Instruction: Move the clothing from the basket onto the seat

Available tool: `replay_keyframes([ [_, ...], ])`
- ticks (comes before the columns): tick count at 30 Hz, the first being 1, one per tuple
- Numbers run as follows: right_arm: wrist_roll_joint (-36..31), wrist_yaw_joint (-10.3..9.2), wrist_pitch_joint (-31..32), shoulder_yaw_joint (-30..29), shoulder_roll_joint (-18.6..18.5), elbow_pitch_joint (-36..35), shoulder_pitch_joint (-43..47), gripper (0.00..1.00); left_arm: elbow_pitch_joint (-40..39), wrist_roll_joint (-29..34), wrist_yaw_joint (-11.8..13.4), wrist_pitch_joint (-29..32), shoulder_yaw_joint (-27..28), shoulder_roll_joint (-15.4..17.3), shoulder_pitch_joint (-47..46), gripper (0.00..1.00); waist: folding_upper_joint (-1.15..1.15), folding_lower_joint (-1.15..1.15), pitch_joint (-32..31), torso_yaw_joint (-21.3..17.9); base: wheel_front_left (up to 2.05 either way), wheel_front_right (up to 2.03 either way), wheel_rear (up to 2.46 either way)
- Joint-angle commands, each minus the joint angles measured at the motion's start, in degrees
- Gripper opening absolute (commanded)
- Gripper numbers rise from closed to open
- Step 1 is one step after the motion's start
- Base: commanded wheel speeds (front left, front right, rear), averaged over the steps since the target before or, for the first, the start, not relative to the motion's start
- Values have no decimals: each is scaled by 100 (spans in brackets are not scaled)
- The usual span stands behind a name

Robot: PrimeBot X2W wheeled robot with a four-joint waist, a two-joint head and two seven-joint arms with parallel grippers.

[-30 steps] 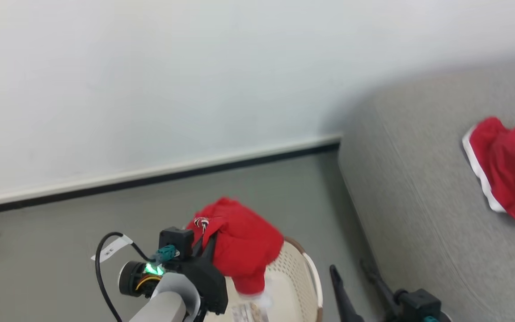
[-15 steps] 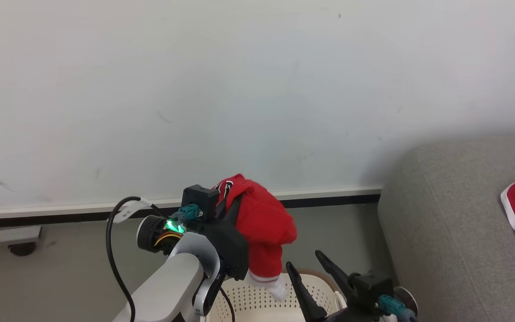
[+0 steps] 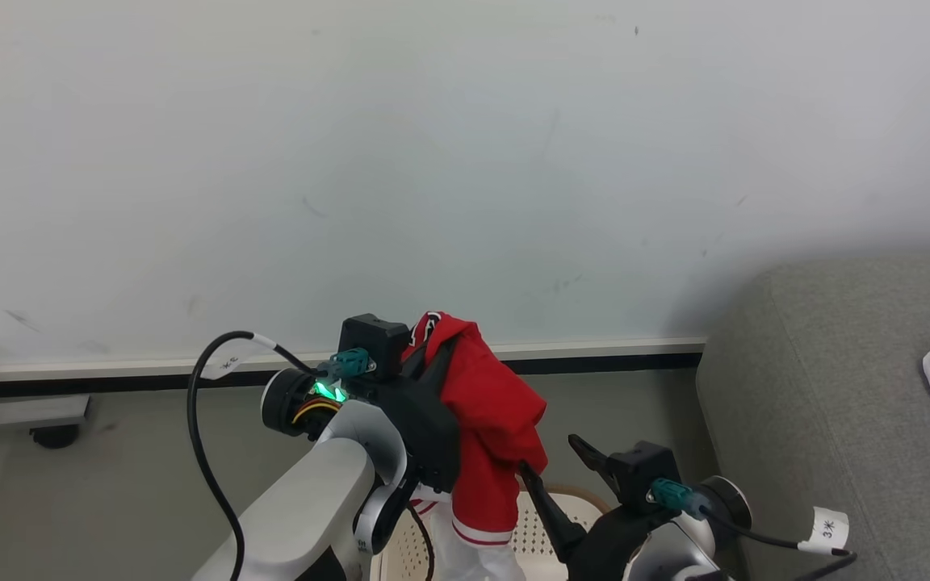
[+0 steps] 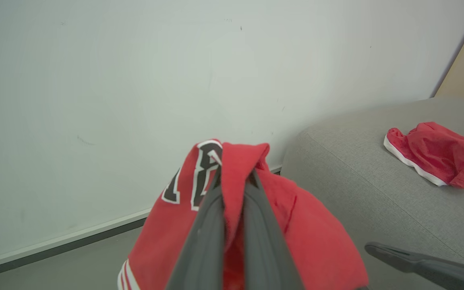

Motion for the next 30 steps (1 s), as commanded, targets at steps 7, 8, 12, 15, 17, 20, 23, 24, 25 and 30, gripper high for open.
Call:
replay_keyframes([
  [7,-51,2,-88,178,-53,546,-525,100,-192,-218,-109,225,-204,-1,-208,0,0,0,74,54,0,0,0],
  [8,-65,2,-95,177,-58,621,-581,100,-258,-256,-115,247,-251,-3,-206,0,0,0,73,65,0,0,0],
  [12,-179,2,-222,80,-76,887,-773,100,-536,-434,-61,419,-401,-1,-105,0,0,0,70,119,0,0,0],
  [15,-214,2,-267,38,-66,1027,-843,100,-698,-522,-31,495,-476,-3,-47,0,0,0,68,154,0,0,0],
  [17,-221,2,-318,6,-49,1164,-929,100,-900,-624,1,534,-541,-3,-6,0,0,0,64,185,0,0,0],
  [20,-236,2,-385,-21,-7,1355,-981,100,-1218,-738,37,621,-618,-3,34,0,0,0,59,223,0,0,0],
  [23,-195,2,-453,-50,47,1492,-1044,100,-1531,-857,74,707,-684,-4,36,0,0,0,61,248,0,0,0],
  [24,-166,2,-478,-46,65,1533,-1052,100,-1636,-885,88,746,-716,-5,38,0,0,0,62,253,0,0,0],
  [25,-142,2,-500,-39,81,1562,-1055,100,-1730,-941,96,777,-729,-4,52,0,0,0,64,254,0,0,0],
  [30,5,2,-610,39,133,1672,-1147,100,-2076,-1050,122,903,-786,-1,136,0,0,0,79,232,0,0,0],
])
